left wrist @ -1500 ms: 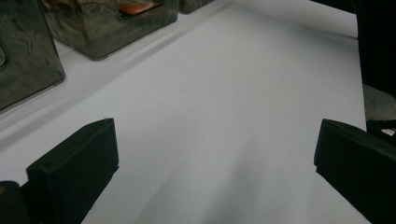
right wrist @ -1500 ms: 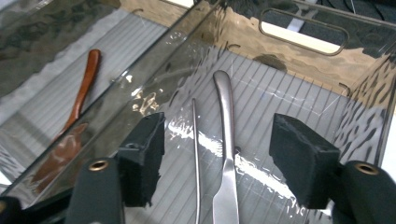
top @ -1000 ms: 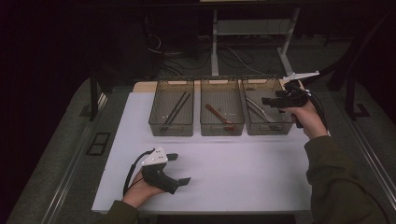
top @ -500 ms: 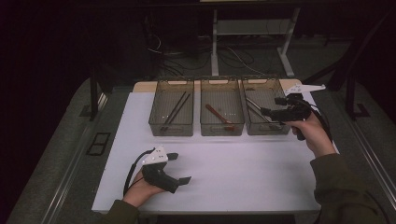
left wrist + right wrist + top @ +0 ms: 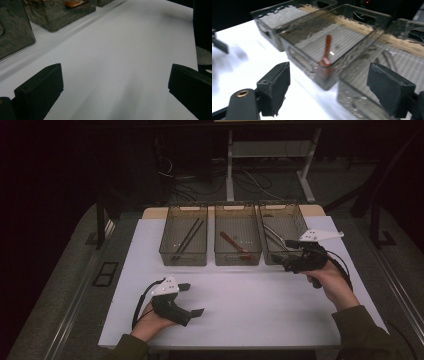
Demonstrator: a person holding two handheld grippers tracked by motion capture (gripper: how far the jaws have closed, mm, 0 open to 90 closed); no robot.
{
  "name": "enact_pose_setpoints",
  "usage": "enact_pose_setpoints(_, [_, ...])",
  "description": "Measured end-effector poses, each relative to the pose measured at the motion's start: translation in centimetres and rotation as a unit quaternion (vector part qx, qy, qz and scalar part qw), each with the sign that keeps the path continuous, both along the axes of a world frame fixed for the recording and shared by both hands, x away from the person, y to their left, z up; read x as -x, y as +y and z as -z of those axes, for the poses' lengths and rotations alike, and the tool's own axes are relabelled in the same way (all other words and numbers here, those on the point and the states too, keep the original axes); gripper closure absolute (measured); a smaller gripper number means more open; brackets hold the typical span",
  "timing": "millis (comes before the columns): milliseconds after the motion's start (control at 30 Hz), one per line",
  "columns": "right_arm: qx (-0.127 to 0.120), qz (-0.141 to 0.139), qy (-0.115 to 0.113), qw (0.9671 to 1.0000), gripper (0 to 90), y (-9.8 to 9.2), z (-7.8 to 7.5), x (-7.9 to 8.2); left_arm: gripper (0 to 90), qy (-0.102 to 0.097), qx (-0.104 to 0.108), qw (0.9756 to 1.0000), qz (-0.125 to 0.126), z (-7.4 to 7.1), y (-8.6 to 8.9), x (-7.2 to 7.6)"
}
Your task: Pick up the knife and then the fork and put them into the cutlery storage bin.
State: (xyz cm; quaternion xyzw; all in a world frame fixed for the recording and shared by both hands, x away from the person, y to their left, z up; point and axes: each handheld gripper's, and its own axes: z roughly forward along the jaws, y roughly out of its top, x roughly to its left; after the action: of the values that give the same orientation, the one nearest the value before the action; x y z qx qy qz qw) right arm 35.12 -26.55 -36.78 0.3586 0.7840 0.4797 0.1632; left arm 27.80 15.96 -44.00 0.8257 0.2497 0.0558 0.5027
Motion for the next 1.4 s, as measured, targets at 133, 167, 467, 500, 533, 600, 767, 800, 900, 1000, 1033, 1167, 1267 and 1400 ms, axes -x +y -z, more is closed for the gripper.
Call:
enact_pose_setpoints(133, [0.006,-0.013,0.000,0.9999,17.8,0.8,0.8,1.3,0.0,-0.001,0.001,1.0000,0.001,0.0,-0.1,0.1])
enact_pose_setpoints(167, [0.008,-0.015,0.000,0.9999,17.7,0.8,0.9,1.5,0.0,-0.001,0.001,1.0000,0.001,0.0,-0.1,0.1])
enact_pose_setpoints(467, [-0.003,-0.036,-0.008,0.9993,16.1,1.2,2.4,3.7,0.0,0.001,0.002,1.0000,0.001,-0.1,0.0,0.1])
enact_pose_setpoints(500, [-0.005,-0.037,-0.008,0.9993,16.1,1.2,2.5,4.0,0.0,0.001,0.002,1.0000,0.001,-0.1,0.0,0.2])
enact_pose_setpoints(533, [-0.009,-0.038,-0.007,0.9992,16.1,1.2,2.7,4.2,0.0,0.000,0.002,1.0000,0.000,-0.1,0.0,0.2])
enact_pose_setpoints(600, [-0.011,-0.040,-0.004,0.9991,16.1,1.1,3.0,4.7,0.0,-0.001,0.001,1.0000,0.000,-0.2,0.0,0.2])
enact_pose_setpoints(767, [-0.014,-0.044,-0.004,0.9989,16.1,0.9,3.7,5.9,0.0,-0.002,0.000,1.0000,0.001,-0.2,0.1,0.2])
enact_pose_setpoints(800, [-0.013,-0.046,-0.004,0.9989,16.1,0.8,3.9,6.2,0.0,-0.002,0.000,1.0000,0.001,-0.2,0.1,0.2])
enact_pose_setpoints(900, [-0.010,-0.050,-0.004,0.9987,16.1,0.4,4.2,6.7,0.0,-0.002,0.000,1.0000,0.001,-0.2,0.1,0.2])
enact_pose_setpoints(1000, [-0.016,-0.047,-0.004,0.9988,16.1,-0.1,4.4,7.3,0.0,-0.002,0.000,1.0000,0.001,-0.2,0.1,0.2])
enact_pose_setpoints(1033, [-0.018,-0.046,-0.004,0.9988,16.1,-0.3,4.5,7.5,0.0,-0.002,0.000,1.0000,0.000,-0.2,0.1,0.2])
enact_pose_setpoints(1167, [-0.027,-0.042,-0.006,0.9987,16.1,-1.1,5.1,8.1,0.0,-0.004,0.000,1.0000,0.000,-0.3,0.1,0.2])
enact_pose_setpoints(1267, [-0.030,-0.038,-0.004,0.9988,16.1,-1.6,5.5,8.6,0.0,-0.003,-0.001,1.0000,0.000,-0.3,0.1,0.3])
enact_pose_setpoints(1400, [-0.028,-0.033,0.000,0.9991,16.1,-2.1,6.3,9.2,0.0,-0.002,-0.001,1.0000,-0.002,-0.3,0.1,0.3])
